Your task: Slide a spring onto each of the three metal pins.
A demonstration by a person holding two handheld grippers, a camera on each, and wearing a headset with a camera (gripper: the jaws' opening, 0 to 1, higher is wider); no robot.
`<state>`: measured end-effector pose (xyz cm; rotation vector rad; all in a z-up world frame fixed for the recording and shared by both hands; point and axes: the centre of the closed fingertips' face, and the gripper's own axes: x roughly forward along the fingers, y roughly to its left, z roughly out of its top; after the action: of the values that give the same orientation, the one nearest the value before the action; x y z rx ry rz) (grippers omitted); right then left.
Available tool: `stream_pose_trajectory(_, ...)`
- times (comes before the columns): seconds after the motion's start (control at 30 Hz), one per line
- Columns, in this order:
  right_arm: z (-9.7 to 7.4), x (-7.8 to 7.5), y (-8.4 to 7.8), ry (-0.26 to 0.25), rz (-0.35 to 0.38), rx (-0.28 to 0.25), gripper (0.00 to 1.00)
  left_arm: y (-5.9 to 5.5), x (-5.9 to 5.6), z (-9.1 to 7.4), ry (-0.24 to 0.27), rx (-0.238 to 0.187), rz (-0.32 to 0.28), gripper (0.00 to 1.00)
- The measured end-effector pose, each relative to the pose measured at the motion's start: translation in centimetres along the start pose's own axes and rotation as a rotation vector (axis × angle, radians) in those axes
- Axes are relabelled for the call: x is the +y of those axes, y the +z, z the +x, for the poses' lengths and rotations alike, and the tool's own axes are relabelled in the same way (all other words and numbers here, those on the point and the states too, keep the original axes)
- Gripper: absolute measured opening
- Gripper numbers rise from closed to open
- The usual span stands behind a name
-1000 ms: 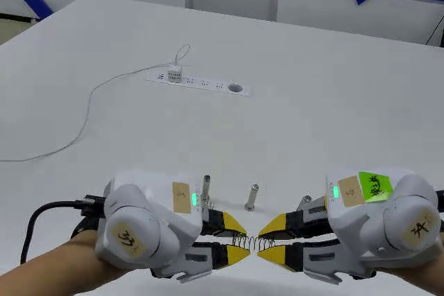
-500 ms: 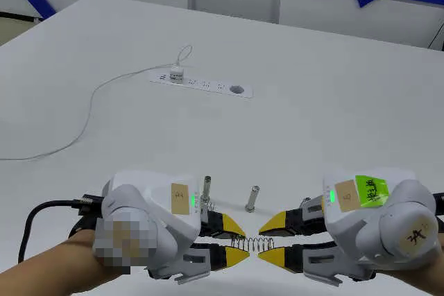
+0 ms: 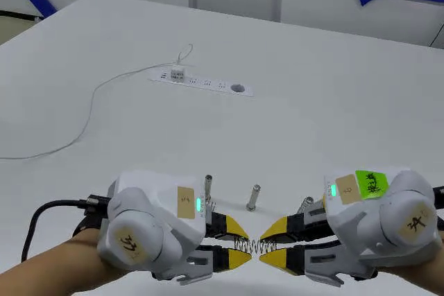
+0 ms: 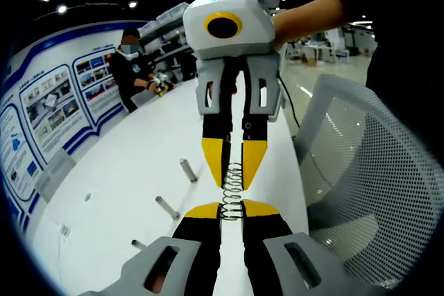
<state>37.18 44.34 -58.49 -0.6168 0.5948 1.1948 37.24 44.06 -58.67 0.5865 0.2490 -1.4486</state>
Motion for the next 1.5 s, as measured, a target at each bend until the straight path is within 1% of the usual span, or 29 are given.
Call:
stream_pose_trajectory(0.07,-0.2,0.0,0.3,0.006,0.012,-0.014,0.11,0.0,0.1,0.0,0.003,0.001,0.003,0.1)
stream_pose_trajectory(0.13,-0.3,0.2,0.9,0.015,0.021,-0.041,0.11,-0.1,0.1,0.0,0.005,0.007,0.01,0.1)
stream_pose_trajectory(0.2,-0.5,0.3,2.1,0.023,0.052,-0.106,0.11,-0.2,0.1,0.0,0.002,0.014,0.014,0.1)
stream_pose_trajectory(0.23,-0.6,0.3,2.5,0.025,0.06,-0.121,0.11,-0.2,0.0,0.0,0.002,0.014,0.012,0.1)
stream_pose_trajectory(0.37,-0.7,0.1,3.2,0.022,0.053,-0.135,0.11,0.0,0.2,-0.1,0.021,0.005,-0.018,0.1)
stream_pose_trajectory(0.47,-0.8,0.1,3.7,0.02,0.048,-0.155,0.11,0.3,0.4,-0.2,0.027,-0.013,-0.054,0.1)
stream_pose_trajectory(0.5,-0.9,0.0,3.9,0.017,0.051,-0.162,0.11,0.3,0.5,-0.4,0.031,-0.021,-0.069,0.1)
stream_pose_trajectory(0.63,-1.0,-0.2,4.5,0.014,0.077,-0.195,0.11,0.5,0.6,-0.5,0.035,-0.037,-0.093,0.1)
stream_pose_trajectory(0.73,-0.9,-0.2,4.8,0.014,0.082,-0.207,0.11,0.7,0.6,-0.5,0.035,-0.048,-0.101,0.1)
stream_pose_trajectory(0.8,-0.9,-0.4,4.8,0.011,0.101,-0.208,0.12,0.9,0.6,-0.5,0.035,-0.072,-0.12,0.1)
stream_pose_trajectory(0.87,-0.9,-0.5,4.8,0.006,0.102,-0.212,0.12,1.1,0.7,-0.6,0.034,-0.092,-0.134,0.1)
stream_pose_trajectory(1.03,-1.0,-0.7,4.9,0.006,0.132,-0.225,0.13,0.7,0.7,-0.5,0.035,-0.074,-0.115,0.1)
stream_pose_trajectory(1.1,-1.0,-0.8,4.8,0.002,0.144,-0.229,0.13,0.7,0.8,-0.5,0.039,-0.078,-0.122,0.1)
stream_pose_trajectory(1.27,-1.0,-0.8,4.3,0.013,0.165,-0.224,0.14,0.7,1.1,-0.7,0.049,-0.09,-0.141,0.1)
stream_pose_trajectory(1.33,-1.1,-0.8,4.5,0.011,0.175,-0.245,0.13,0.7,1.2,-0.7,0.05,-0.089,-0.142,0.1)
stream_pose_trajectory(1.43,-1.2,-1.0,4.5,0.001,0.185,-0.251,0.12,0.8,1.2,-0.7,0.052,-0.091,-0.143,0.1)
stream_pose_trajectory(1.5,-1.2,-1.0,4.7,-0.001,0.189,-0.263,0.11,0.9,1.2,-0.6,0.053,-0.098,-0.154,0.1)
